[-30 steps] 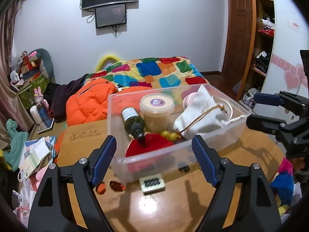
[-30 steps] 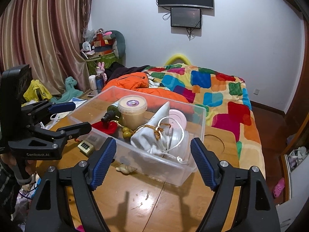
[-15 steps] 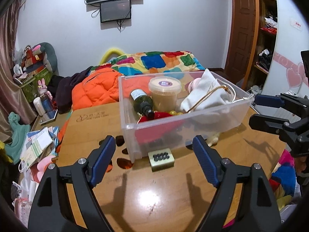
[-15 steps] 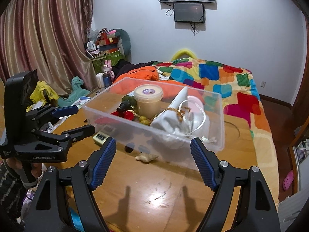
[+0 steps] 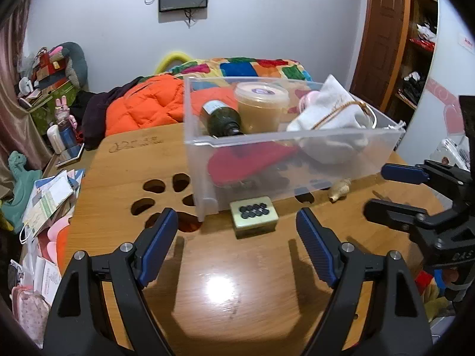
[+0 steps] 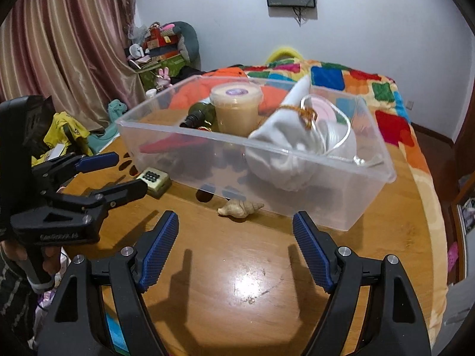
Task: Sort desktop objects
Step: 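Withdraw both grippers from the box toward the seashell and dotted tile, then grasp the beige seashell with the right gripper while the left grasps the dotted cream tile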
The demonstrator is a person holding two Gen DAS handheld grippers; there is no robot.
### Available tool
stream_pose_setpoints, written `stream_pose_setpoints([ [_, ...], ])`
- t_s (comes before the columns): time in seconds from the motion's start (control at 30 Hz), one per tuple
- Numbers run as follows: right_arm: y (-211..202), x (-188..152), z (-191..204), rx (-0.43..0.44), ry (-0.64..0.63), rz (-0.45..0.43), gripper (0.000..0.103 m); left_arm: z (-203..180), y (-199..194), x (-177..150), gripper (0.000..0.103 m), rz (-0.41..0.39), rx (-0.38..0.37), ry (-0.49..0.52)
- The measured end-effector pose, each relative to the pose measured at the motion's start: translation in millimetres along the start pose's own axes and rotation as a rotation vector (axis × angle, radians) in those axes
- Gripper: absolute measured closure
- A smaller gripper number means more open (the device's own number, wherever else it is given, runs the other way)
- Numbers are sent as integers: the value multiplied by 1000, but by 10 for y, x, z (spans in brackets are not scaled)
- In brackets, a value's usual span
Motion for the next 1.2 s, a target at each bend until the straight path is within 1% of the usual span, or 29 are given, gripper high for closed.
stream_pose_setpoints([
  [0.13, 106, -21, -31, -5, 28, 31, 27, -78, 84, -52, 21, 21, -9, 14],
  [0.2, 143, -27, -30, -8, 36, 40, 27, -94, 108, -60, 27, 31, -19, 7],
  [0.33, 198, -24, 11, -15, 35, 53, 27, -72, 150, -48, 31, 54, -33, -18],
  [0.43, 230, -9, 46, -30, 26, 57, 28, -64, 165, -53, 32, 67, -31, -23],
  [0.5, 250, 0, 65, -47, 21, 56, 28, -67, 172, -56, 35, 70, -24, -18],
  [0.67, 293, 12, 12, -72, 60, 59, 29, -36, 193, -70, 36, 77, -18, -47],
  [0.77, 320, 2, -28, -81, 86, 63, 34, -42, 208, -78, 36, 79, 8, -38],
  [0.97, 328, -1, -15, -153, 65, 49, 39, -59, 211, -94, 46, 73, 38, -14],
  [1.03, 329, -5, -1, -180, 52, 43, 43, -60, 211, -95, 49, 71, 43, -8],
  [1.2, 313, 4, -9, -195, 63, 32, 54, -61, 206, -104, 55, 64, 45, -8],
])
Point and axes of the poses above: each gripper's, at about its wrist camera, not at the fingertips, and y roughly the way its jaws point, z to its left, x to its top, the point moved 9 cm from there along y, roughly the way its jaws point, and after that the axes turned 2 degrees about -x, right-handed, at the moved point
